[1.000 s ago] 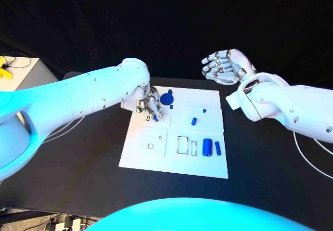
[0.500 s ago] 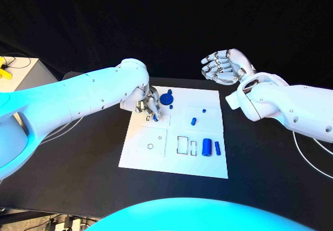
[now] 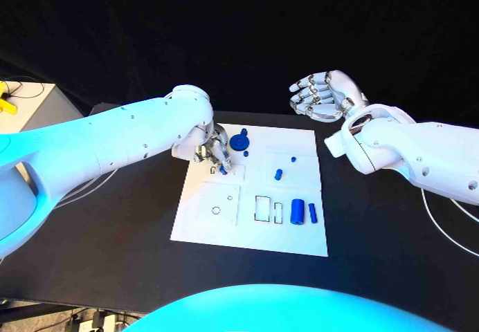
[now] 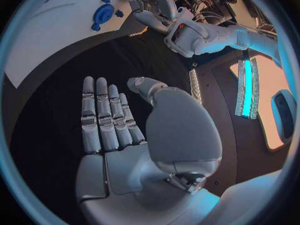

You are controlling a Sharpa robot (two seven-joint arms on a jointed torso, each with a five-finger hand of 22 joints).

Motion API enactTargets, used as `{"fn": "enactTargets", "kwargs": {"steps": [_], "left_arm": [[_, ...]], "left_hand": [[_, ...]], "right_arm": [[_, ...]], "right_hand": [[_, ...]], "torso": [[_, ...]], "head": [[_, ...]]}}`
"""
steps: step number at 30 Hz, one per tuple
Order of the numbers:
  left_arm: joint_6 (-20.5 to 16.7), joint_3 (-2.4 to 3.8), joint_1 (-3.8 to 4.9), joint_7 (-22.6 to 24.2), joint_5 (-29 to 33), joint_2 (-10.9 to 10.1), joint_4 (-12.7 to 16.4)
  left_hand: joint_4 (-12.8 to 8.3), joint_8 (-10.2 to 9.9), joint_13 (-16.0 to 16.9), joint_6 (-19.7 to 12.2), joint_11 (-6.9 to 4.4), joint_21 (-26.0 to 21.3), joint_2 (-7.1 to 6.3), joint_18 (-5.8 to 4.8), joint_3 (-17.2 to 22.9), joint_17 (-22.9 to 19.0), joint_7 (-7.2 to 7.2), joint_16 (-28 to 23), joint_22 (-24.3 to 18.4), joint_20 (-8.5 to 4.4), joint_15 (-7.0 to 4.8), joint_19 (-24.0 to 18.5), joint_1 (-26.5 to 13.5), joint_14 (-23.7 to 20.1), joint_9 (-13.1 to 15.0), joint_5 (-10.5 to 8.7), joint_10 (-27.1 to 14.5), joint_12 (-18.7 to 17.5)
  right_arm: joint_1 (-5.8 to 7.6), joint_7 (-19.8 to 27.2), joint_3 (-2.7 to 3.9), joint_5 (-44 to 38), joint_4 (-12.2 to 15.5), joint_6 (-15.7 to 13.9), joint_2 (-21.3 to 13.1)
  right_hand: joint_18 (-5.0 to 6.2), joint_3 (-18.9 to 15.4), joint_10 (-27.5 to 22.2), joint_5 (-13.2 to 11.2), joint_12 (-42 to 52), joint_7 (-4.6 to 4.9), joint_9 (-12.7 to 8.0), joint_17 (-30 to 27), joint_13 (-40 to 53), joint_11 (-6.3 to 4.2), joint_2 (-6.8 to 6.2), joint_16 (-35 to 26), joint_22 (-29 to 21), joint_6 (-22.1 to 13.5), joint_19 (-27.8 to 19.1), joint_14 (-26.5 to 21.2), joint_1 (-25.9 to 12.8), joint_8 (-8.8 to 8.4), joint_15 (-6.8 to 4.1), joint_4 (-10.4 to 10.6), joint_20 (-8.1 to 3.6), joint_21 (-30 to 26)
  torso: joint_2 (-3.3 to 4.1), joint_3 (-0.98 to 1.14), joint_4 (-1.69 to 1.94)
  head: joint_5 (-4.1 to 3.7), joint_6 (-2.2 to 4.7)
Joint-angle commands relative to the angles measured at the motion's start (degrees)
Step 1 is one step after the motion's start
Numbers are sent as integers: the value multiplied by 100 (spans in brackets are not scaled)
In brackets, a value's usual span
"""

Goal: Assemble the parts on the task board

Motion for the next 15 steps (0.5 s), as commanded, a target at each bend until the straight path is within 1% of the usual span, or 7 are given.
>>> {"fn": "enactTargets", "kwargs": {"steps": [1,6,13,15], "left_arm": [[-31,-16,-28,-30,-133,-22,16],[-55,-4,-27,-29,-139,-41,53],[-127,7,-27,-24,-145,-55,110],[-161,8,-28,-21,-153,-61,124]], "left_hand": [[-1098,20,7,95,-24,32,131,-54,1060,1154,-87,18,7,5,-13,29,73,484,10,39,27,30],[-1098,20,7,95,-24,32,131,-54,1060,1154,-87,18,7,5,-13,29,73,484,10,39,27,30],[-1101,20,8,101,-25,33,130,-53,1062,1146,-89,14,5,4,-14,29,71,482,12,45,32,31],[-1101,20,8,101,-25,33,130,-53,1062,1146,-89,14,5,4,-14,29,71,482,12,45,32,31]], "right_arm": [[-3,72,3,-15,-2,84,-2],[-4,71,3,-14,-2,86,-3],[-7,73,3,-14,-8,89,0],[-10,73,3,-14,-9,91,1]], "right_hand": [[59,-9,-5,32,-21,250,-10,-8,-7,48,-14,-25,-10,-36,13,-8,-54,17,34,-33,30,-33],[59,-9,-5,34,-22,251,-11,-11,-7,49,-14,-31,-17,-37,10,-11,-57,17,36,-34,32,-35],[59,-9,-5,34,-22,251,-11,-11,-7,49,-14,-31,-17,-37,10,-11,-57,17,36,-34,32,-35],[59,-9,-5,34,-22,251,-11,-11,-7,49,-14,-31,-17,-37,10,-11,-57,17,36,-34,32,-35]], "torso": [[-2,1,-2],[-2,1,6],[0,4,-2],[0,5,0]], "head": [[3,0],[-3,0],[8,0],[6,0]]}}
